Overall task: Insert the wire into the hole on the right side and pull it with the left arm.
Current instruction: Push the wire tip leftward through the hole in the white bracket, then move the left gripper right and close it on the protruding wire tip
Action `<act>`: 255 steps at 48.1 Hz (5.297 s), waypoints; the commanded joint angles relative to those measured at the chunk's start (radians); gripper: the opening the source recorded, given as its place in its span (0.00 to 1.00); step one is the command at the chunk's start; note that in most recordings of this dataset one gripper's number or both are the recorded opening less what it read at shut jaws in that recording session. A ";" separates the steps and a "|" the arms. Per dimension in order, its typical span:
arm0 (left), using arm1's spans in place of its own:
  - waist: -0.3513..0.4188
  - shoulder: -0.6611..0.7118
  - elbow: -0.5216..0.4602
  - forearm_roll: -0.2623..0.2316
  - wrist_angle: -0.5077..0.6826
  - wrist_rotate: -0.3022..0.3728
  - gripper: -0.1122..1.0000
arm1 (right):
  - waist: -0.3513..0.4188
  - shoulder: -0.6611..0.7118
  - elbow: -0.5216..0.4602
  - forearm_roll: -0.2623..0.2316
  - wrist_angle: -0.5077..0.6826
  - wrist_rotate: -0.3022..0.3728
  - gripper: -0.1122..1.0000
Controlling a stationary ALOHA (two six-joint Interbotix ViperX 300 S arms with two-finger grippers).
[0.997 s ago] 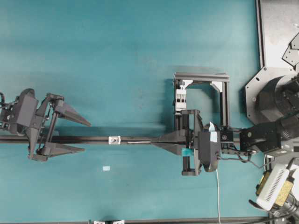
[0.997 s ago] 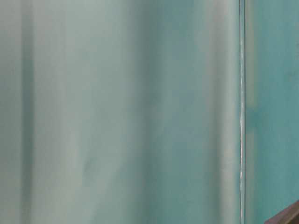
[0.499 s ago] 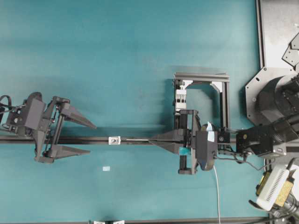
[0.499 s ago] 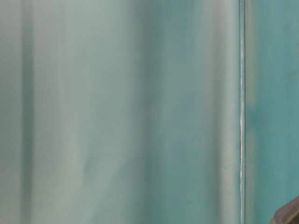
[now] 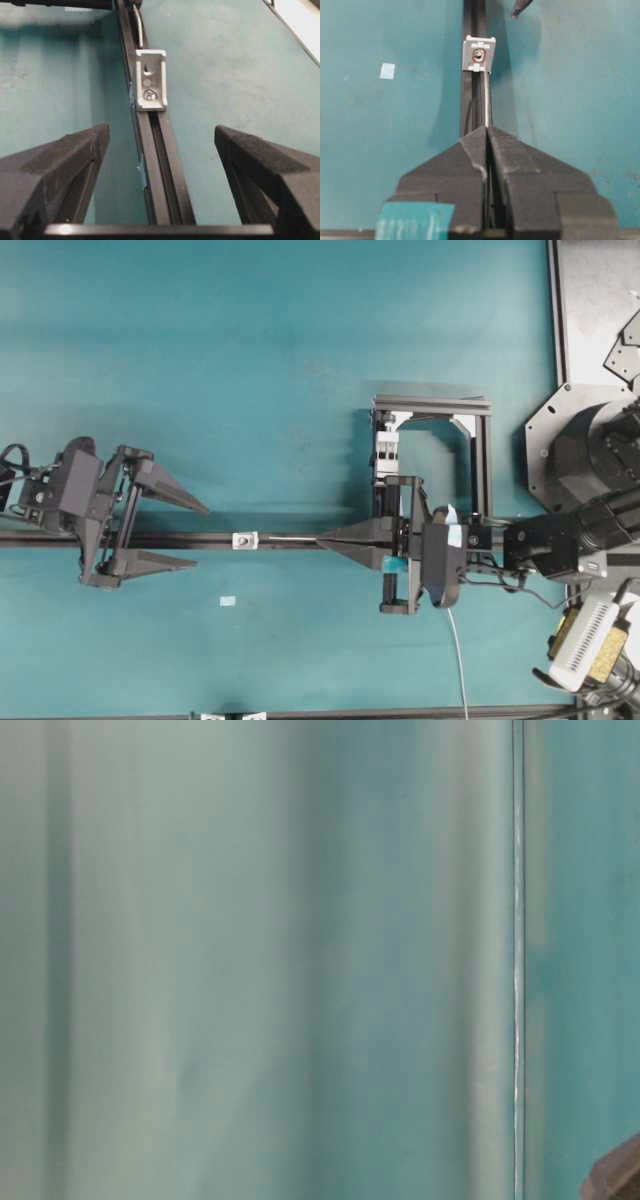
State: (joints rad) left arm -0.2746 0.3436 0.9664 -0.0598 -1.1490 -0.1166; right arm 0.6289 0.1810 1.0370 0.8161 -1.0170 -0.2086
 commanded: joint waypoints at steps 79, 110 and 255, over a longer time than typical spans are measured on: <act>0.014 -0.012 -0.023 -0.002 -0.002 -0.003 0.83 | 0.006 0.049 -0.052 0.000 -0.044 0.000 0.14; 0.011 -0.014 -0.029 -0.002 0.008 -0.003 0.83 | -0.015 0.084 -0.084 -0.002 -0.046 -0.002 0.14; 0.003 -0.014 -0.137 0.006 0.170 -0.147 0.13 | -0.120 0.158 -0.210 -0.087 -0.014 -0.018 0.14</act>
State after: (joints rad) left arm -0.2669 0.3436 0.8437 -0.0568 -0.9741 -0.2623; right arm 0.5123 0.3513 0.8391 0.7317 -1.0278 -0.2286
